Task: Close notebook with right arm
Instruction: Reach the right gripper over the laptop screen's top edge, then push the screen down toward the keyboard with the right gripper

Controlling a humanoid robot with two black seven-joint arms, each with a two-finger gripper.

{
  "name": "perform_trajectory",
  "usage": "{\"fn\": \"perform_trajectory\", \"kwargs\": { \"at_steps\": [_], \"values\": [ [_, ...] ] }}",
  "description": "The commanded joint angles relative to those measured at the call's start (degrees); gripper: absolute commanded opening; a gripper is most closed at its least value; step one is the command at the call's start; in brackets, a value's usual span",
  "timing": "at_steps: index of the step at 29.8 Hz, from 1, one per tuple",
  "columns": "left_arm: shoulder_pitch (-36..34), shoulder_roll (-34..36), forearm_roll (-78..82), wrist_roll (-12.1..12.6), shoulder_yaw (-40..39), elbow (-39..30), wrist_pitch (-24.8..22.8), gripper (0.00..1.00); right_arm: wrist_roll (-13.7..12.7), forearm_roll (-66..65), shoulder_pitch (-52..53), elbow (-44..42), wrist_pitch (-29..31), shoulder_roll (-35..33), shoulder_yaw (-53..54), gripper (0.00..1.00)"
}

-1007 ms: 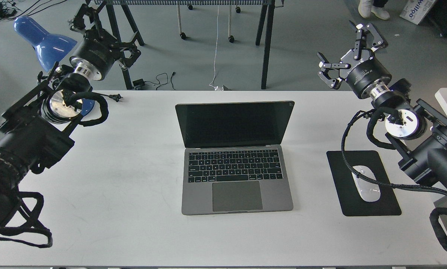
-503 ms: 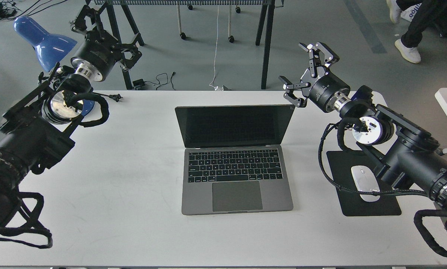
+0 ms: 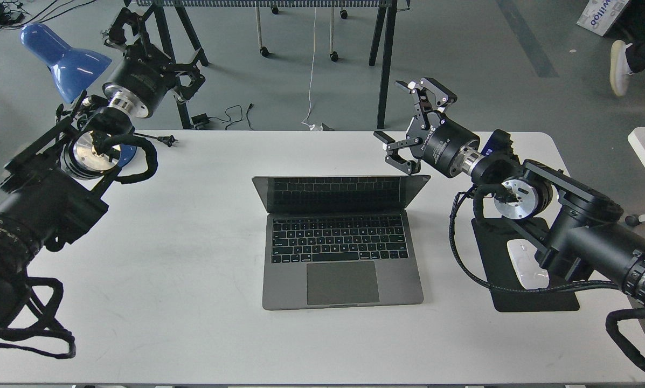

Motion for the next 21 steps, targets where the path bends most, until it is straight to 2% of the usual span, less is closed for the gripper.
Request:
{"fn": "perform_trajectory", "kwargs": {
  "at_steps": [1,7,21],
  "values": [
    [0.05,0.00,0.00,0.09,0.00,0.00,0.00,1.00,0.01,0.01,-0.54,2.68,-0.04,-1.99,-1.19,1.00],
    [0.05,0.00,0.09,0.09,0.00,0.00,0.00,1.00,0.01,-0.61,-2.38,6.29,0.05,-4.80,-3.65,1.00],
    [0.05,0.00,0.17,0.09,0.09,0.00,0.00,1.00,0.01,-4.30,-7.04,9.45,0.05,-6.12,-4.80,1.00]
  ]
}}
